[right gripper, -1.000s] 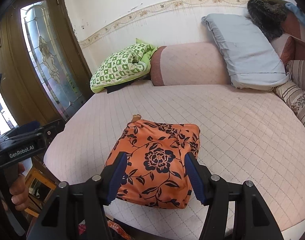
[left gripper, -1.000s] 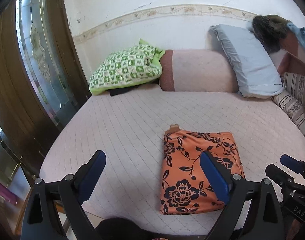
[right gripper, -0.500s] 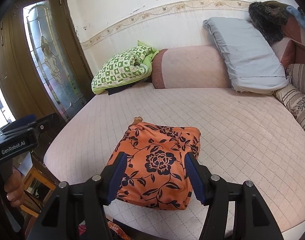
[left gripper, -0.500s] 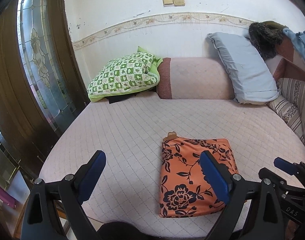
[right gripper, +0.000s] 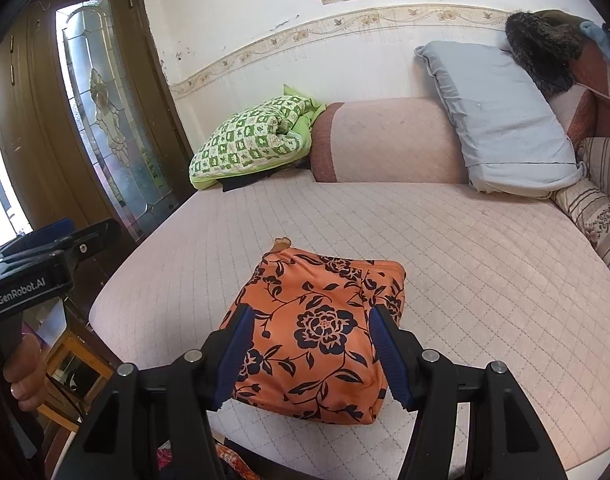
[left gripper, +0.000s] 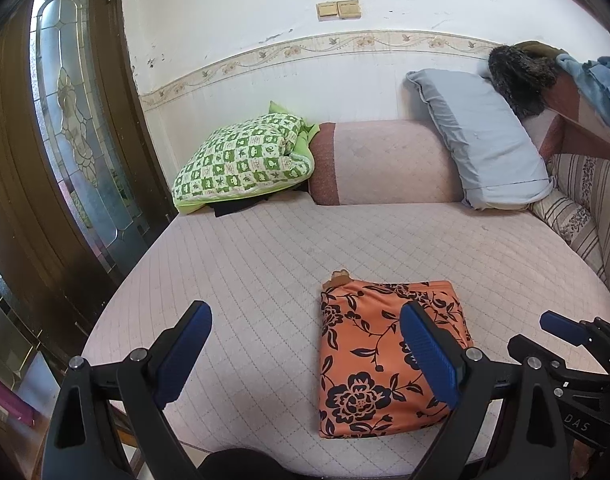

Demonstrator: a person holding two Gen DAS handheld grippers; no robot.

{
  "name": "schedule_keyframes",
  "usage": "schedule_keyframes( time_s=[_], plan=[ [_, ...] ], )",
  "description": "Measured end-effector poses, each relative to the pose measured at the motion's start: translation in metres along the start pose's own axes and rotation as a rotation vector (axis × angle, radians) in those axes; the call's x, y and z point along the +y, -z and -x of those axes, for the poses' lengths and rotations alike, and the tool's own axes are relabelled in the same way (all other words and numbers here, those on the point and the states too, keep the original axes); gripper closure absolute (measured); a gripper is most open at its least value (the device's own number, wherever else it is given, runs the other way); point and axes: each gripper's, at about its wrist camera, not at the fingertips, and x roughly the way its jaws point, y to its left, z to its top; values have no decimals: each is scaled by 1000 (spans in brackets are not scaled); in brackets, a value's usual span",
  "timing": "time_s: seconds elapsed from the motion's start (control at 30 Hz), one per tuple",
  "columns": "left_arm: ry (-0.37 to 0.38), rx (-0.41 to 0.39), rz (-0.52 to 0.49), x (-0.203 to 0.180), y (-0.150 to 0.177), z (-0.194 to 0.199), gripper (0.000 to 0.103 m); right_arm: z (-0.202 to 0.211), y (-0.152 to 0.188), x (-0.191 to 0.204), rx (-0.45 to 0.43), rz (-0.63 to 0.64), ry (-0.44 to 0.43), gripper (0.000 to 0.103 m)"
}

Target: Fold small clothes

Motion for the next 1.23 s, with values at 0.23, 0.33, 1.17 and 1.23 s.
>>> schedule_keyframes(
  time_s=[0.23,0.33,1.17,1.23],
  plan=[
    [8,4,0,0,0,0,8,-1,0,0,1,7,-5,40],
    [16,7,0,0,-1,-1,8,-2,0,1,0,8,-4,40],
    [75,28,31,0,-3,-13,8,-15,1,9,27,36,-31,40],
    [79,33,36,0,-4,-17,8,-19,2,9,33,34,-29,40]
  ],
)
